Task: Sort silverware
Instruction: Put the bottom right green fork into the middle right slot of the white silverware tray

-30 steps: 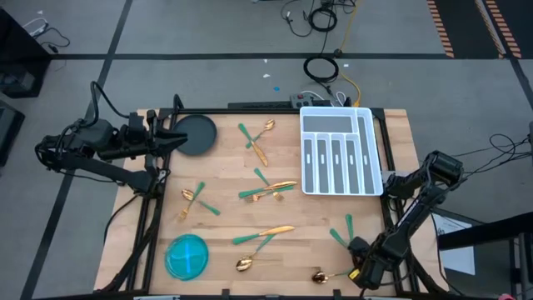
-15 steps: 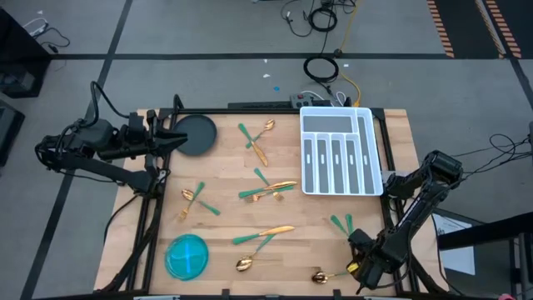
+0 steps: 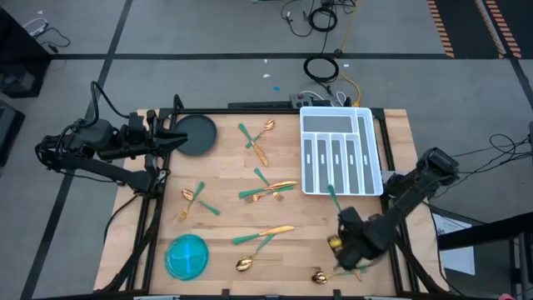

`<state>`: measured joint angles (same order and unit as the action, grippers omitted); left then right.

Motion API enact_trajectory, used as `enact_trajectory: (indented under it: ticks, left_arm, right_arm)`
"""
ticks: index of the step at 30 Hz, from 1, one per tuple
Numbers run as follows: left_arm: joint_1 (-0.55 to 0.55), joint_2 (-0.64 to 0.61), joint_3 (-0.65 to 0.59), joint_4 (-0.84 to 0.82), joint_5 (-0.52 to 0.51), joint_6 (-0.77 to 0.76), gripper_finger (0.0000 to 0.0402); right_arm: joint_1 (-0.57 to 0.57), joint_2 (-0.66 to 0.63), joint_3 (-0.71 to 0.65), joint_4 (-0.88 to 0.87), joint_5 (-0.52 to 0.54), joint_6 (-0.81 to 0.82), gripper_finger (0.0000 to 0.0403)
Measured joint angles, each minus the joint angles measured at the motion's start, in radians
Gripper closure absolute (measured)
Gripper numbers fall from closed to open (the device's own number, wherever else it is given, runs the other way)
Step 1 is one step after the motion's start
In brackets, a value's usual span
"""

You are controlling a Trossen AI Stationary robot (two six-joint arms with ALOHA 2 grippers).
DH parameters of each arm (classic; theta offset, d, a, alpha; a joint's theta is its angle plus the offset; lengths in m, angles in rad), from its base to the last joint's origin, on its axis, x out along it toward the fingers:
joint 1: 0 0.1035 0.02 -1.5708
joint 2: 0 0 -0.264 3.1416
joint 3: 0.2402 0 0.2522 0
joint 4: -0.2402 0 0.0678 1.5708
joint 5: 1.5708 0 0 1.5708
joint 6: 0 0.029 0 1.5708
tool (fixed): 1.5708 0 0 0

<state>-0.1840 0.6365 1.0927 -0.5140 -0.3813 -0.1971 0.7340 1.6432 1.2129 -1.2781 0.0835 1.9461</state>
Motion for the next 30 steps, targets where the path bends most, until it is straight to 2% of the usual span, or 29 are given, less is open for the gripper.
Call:
enact_trajectory:
  ticks: [3,8,12,16,23,30]
  left_arm:
    - [0.000,0.001,0.000,0.000,0.000,0.000,0.0334]
    - [0.000,0.009,0.000,0.003,0.000,-0.007,0.0334]
    - [0.000,0.019,0.000,0.007,0.001,-0.008,0.0334]
    - [0.000,0.023,0.000,0.009,0.001,-0.008,0.0334]
    - [0.000,0.024,0.000,0.010,0.001,-0.007,0.0334]
    - [0.000,0.024,0.000,0.010,0.001,-0.007,0.0334]
  right_arm:
    - [-0.078,-0.012,0.000,-0.050,0.035,-0.062,0.0344]
    - [-0.200,-0.094,0.000,-0.083,0.180,-0.166,0.0352]
    - [-0.293,-0.193,-0.001,-0.179,0.268,-0.228,0.0365]
    - [-0.370,-0.327,-0.066,-0.206,0.309,-0.258,0.0366]
    - [-0.421,-0.576,-0.285,-0.005,0.310,-0.266,0.0366]
    - [-0.462,-0.667,-0.466,0.204,0.301,-0.257,0.0366]
